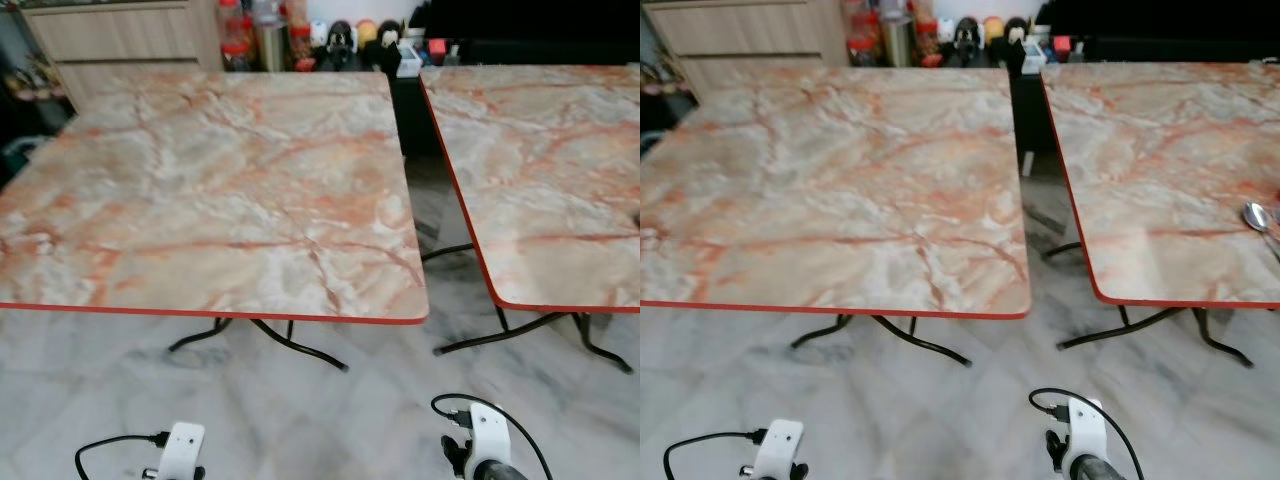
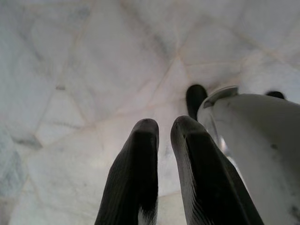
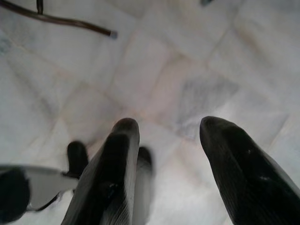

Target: Setting the table

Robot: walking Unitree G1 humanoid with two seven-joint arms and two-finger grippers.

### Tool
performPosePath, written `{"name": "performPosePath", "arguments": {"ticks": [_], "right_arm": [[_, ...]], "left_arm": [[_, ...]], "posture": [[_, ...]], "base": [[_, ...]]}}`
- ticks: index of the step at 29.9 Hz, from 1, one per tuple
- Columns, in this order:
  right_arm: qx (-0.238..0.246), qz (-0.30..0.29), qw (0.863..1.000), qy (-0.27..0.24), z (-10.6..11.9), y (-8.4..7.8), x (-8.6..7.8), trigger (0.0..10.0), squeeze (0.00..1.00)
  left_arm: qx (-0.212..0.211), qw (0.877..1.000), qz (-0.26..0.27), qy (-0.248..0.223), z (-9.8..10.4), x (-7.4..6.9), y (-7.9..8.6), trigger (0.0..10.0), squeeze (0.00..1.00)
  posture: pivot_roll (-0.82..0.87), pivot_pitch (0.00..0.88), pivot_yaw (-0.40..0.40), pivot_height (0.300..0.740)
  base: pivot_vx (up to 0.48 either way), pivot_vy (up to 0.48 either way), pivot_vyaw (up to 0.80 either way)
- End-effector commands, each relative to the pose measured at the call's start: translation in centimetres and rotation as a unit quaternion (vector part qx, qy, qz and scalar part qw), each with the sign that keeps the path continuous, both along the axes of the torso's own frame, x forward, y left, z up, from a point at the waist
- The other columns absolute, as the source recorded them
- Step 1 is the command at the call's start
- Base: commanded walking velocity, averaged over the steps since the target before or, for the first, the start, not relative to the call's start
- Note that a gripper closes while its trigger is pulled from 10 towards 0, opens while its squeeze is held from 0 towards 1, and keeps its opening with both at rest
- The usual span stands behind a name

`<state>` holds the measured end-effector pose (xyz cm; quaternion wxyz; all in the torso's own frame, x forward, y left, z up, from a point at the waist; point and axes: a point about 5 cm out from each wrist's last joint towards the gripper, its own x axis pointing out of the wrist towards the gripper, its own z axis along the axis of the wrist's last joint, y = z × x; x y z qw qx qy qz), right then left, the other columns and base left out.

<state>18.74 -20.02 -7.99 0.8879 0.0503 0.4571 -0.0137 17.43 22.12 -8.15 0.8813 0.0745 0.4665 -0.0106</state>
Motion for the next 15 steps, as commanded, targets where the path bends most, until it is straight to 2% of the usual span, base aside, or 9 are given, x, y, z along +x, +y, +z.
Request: {"name": "performPosePath", "arguments": {"ticks": [1, 15], "right_arm": [[-0.005, -0.013, 1.000, 0.011, -0.28, -0.73, -0.80, 10.0, 0.00], [-0.007, -0.014, 1.000, 0.007, -0.20, -0.79, -0.69, 10.0, 0.00]], "left_arm": [[0.001, 1.000, -0.009, 0.008, -0.17, -0.27, -0.17, 10.0, 0.00], [0.002, 1.000, -0.006, 0.007, -0.16, -0.23, -0.18, 10.0, 0.00]], "posture": [[0.01, 0.101, 0.007, 0.740], [0.01, 0.114, 0.004, 0.740]], "base": [[0.000, -0.300, 0.00], [0.000, -0.298, 0.00]]}}
